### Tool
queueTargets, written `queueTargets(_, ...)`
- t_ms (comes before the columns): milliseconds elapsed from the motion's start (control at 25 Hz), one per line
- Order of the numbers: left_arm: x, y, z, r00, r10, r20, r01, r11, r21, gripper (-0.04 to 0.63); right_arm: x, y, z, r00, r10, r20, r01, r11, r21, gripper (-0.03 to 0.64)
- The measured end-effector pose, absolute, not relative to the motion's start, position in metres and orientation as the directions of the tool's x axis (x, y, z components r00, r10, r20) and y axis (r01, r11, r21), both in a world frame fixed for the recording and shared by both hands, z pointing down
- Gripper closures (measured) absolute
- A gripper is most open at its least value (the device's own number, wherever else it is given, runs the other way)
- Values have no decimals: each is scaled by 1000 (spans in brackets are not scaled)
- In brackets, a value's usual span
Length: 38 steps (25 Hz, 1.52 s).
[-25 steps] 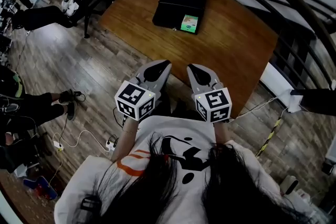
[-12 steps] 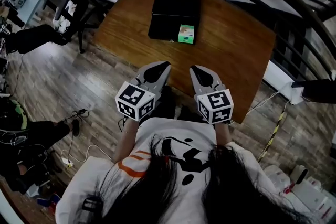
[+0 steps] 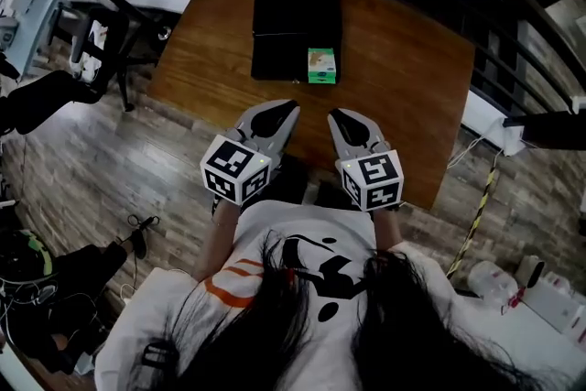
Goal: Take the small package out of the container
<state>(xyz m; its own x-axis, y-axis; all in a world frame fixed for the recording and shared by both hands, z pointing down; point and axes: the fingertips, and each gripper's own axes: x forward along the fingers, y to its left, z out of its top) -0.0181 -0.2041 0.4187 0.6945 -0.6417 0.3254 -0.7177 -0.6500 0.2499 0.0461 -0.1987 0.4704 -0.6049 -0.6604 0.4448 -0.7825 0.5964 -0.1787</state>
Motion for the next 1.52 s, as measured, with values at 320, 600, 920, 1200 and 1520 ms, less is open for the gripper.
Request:
queueTargets(320, -29, -232, 418, 745, -593, 305, -665, -696, 271, 594, 41, -222, 489, -526, -682, 508, -821, 562, -97, 555)
queueTargets(600, -37, -241, 420, 774, -561, 293, -631, -723, 281, 594, 40, -234, 517, -482, -664, 571, -823, 567, -36, 522)
queueTargets(920, -45, -247, 425, 796, -530, 294, -602, -744, 290, 595, 27, -259, 543, -463, -618, 635, -744, 660, 100, 457)
queueTargets(1200, -54, -254, 427, 803, -522, 289, -593, -750, 292, 595, 9, -285, 569, -441, -562, 700, -661, 730, 170, 359)
queueTargets(1520, -65, -264, 429, 795, -534, 289, -604, -741, 292, 594, 7, -305, 601, -357, -521, 775, -554, 786, 274, 281)
